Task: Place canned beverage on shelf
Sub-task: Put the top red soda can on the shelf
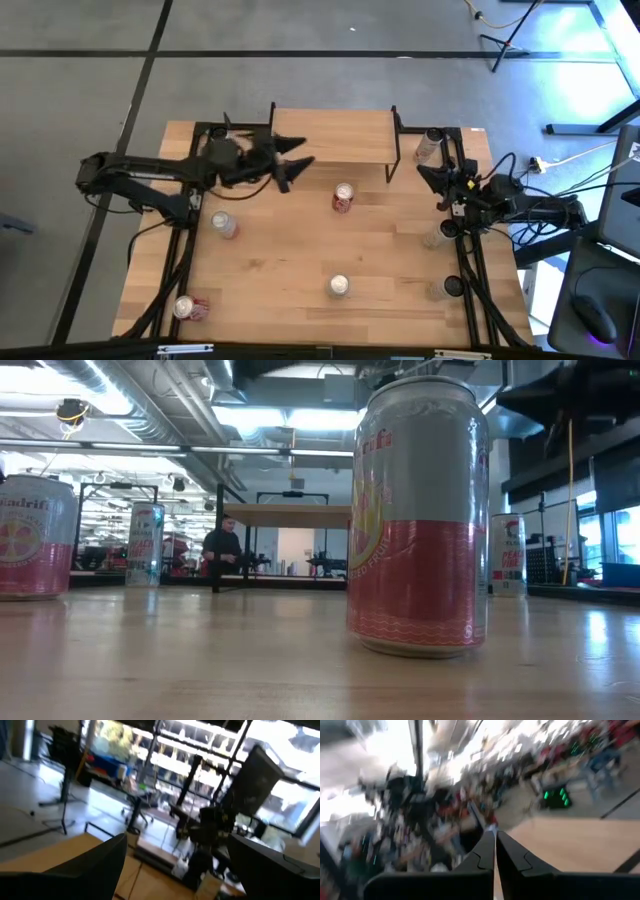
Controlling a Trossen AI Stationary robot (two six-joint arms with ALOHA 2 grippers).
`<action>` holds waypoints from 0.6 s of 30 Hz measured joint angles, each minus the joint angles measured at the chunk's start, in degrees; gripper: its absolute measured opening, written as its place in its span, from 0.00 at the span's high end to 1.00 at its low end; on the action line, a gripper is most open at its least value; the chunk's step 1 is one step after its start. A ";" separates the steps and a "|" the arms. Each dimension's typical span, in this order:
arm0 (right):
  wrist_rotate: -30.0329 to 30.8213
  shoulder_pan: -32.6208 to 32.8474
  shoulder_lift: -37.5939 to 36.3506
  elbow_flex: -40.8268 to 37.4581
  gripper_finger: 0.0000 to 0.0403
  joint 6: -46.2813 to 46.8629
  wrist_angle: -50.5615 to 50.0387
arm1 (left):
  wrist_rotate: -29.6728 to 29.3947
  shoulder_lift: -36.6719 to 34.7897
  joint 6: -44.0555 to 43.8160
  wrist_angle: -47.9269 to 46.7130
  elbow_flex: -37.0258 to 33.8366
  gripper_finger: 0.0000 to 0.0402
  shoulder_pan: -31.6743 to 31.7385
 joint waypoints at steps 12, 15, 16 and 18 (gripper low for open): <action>-8.69 0.02 14.03 16.41 0.98 -6.08 -20.80 | 11.44 14.97 1.49 -22.02 14.73 0.18 2.96; -8.49 0.01 15.93 18.17 0.98 -8.13 -22.18 | 10.58 18.65 3.97 -25.29 16.52 0.18 2.97; -8.50 0.01 16.39 18.38 0.98 -8.92 -22.21 | 9.71 19.83 4.35 -25.84 16.96 0.18 2.95; -8.49 0.02 16.90 18.53 0.98 -9.92 -22.18 | 8.66 21.85 4.51 -25.72 17.28 0.18 2.84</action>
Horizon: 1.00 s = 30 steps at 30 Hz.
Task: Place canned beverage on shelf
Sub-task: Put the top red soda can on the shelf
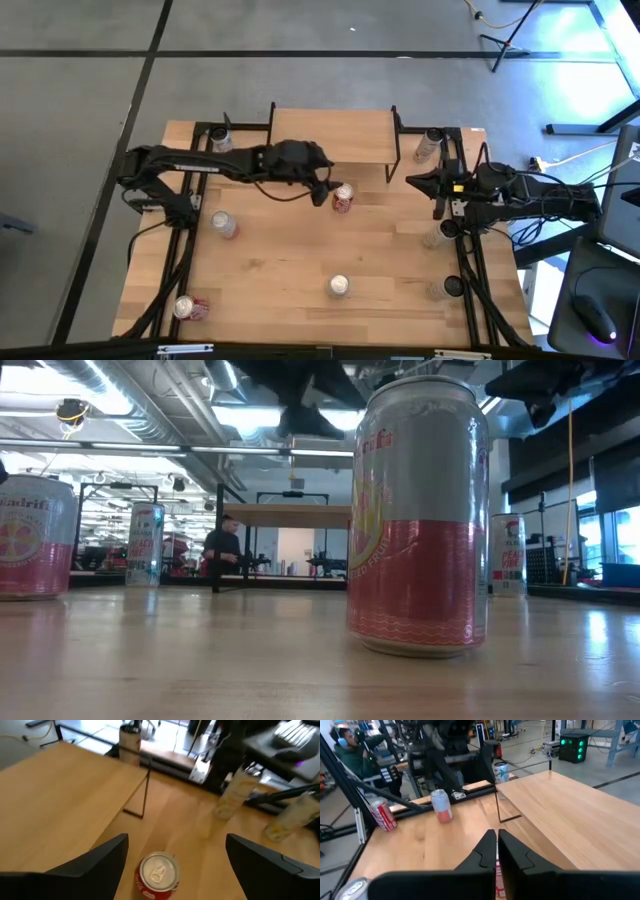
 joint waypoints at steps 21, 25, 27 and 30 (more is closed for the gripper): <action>1.80 0.00 2.41 0.00 0.98 -0.51 -3.62 | -2.48 15.54 -2.01 6.33 0.00 0.18 -0.21; 1.38 0.00 2.41 0.00 0.98 -0.49 -3.80 | -1.53 15.57 -1.97 6.39 0.00 0.18 -0.76; 1.39 -0.01 2.40 0.00 0.98 -0.50 -3.80 | -4.30 15.57 -1.97 6.29 0.00 0.18 -1.10; 1.38 -0.01 2.38 0.00 0.98 -0.49 -3.78 | -6.56 15.57 -1.12 6.26 0.00 0.18 -1.15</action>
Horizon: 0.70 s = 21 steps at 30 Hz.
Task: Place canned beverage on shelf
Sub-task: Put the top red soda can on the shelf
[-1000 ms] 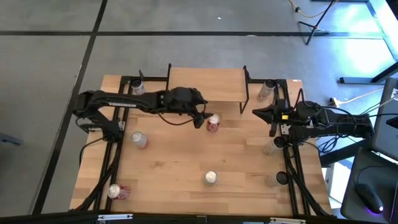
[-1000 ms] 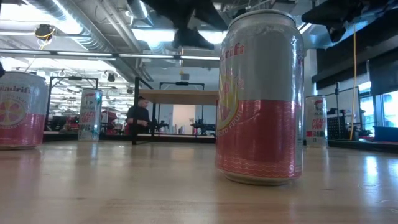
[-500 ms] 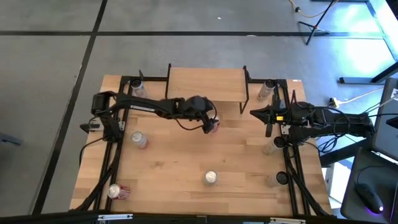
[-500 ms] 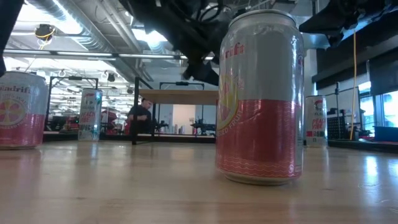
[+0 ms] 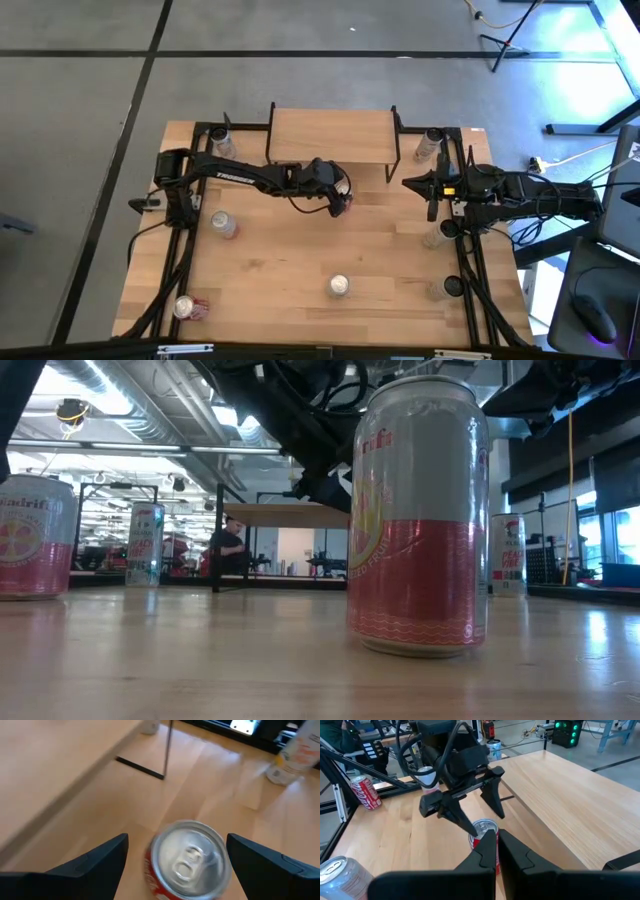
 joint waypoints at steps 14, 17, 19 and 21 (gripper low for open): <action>1.48 0.00 0.00 0.00 0.98 -0.06 -0.16 | 5.71 4.54 1.02 4.00 0.00 0.18 -0.95; 1.50 -0.01 0.00 0.00 0.98 -0.06 -0.33 | 4.53 4.31 1.22 3.55 0.00 0.18 -0.75; 1.50 -0.01 0.00 0.00 0.98 -0.08 -0.35 | 4.55 4.09 1.19 2.98 -0.04 0.19 -0.46; 1.53 -0.01 0.00 0.00 0.98 -0.06 -0.32 | 4.70 4.04 1.18 3.07 -0.04 0.20 -0.17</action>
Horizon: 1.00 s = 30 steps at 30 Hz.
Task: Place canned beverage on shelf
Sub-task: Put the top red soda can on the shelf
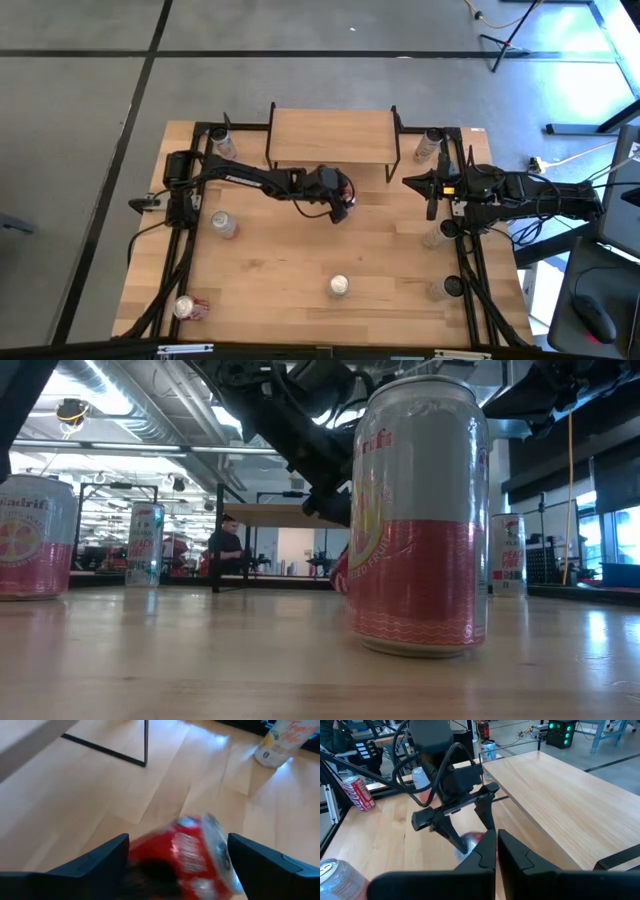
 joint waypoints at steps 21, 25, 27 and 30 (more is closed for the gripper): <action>1.46 0.00 0.00 0.00 0.98 0.02 0.03 | 7.48 -2.25 23.02 -25.05 11.63 0.22 2.28; 1.46 0.00 0.00 0.00 0.98 0.04 -0.01 | 9.07 -2.25 35.59 -28.69 12.93 0.22 3.35; 1.49 0.00 0.00 0.00 0.98 0.05 -0.01 | 8.77 -2.25 42.01 -30.07 12.98 0.22 3.26; 1.50 0.00 0.00 0.00 0.98 0.09 0.01 | 8.28 -2.23 47.67 -30.55 12.98 0.22 3.13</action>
